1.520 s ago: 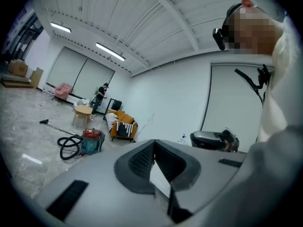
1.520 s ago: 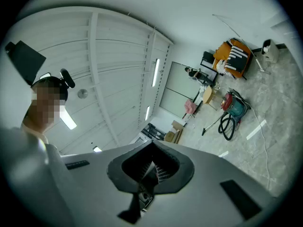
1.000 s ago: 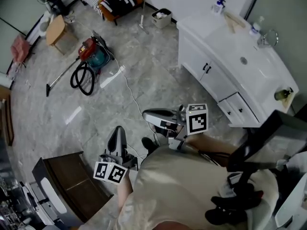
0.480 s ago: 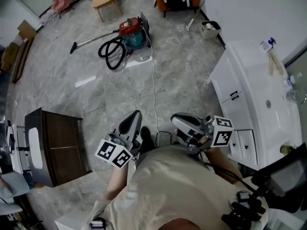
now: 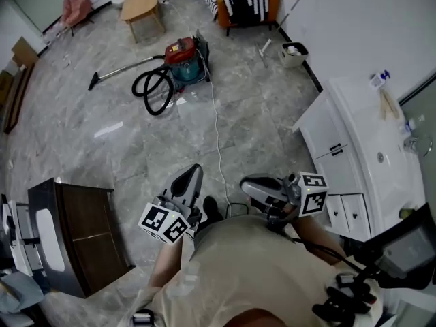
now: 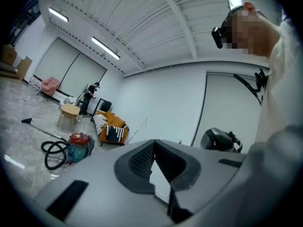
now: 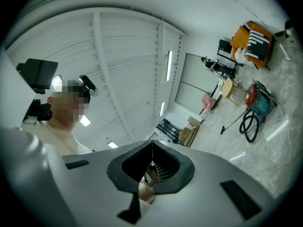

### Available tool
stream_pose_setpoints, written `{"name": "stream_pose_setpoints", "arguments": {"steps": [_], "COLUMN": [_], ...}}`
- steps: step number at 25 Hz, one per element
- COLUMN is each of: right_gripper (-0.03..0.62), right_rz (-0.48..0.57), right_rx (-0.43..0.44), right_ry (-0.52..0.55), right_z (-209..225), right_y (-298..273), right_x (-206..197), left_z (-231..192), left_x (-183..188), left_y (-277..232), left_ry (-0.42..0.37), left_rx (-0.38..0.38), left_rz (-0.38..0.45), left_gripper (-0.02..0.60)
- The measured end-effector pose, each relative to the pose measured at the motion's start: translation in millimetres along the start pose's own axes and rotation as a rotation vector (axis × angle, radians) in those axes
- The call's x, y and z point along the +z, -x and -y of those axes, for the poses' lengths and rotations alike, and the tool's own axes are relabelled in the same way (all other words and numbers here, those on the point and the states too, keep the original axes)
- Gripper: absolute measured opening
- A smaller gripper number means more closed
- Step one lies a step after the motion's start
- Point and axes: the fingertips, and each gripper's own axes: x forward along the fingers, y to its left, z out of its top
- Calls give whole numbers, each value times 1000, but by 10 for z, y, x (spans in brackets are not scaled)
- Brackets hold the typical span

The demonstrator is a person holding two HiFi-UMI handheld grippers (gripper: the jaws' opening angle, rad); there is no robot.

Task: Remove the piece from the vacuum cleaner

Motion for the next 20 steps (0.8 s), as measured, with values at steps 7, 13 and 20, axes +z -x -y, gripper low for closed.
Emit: {"name": "stream_pose_setpoints", "arguments": {"steps": [7, 13, 20], "right_gripper": [3, 3, 3], "right_rz": [-35, -24, -50], "right_rx": [-65, -130, -133], "right_ry": [31, 9, -25], "right_z": [299, 532, 647], "right_y": [-893, -1468, -1898], "right_x": [-85, -180, -277], "left_z": [-703, -1199, -1366], "left_x": [310, 461, 254], "left_y": [145, 388, 516], "left_ry": [-46, -57, -104], "left_rx": [-95, -176, -196], "left_rz": [-24, -47, -173], "left_gripper": [3, 3, 3]}}
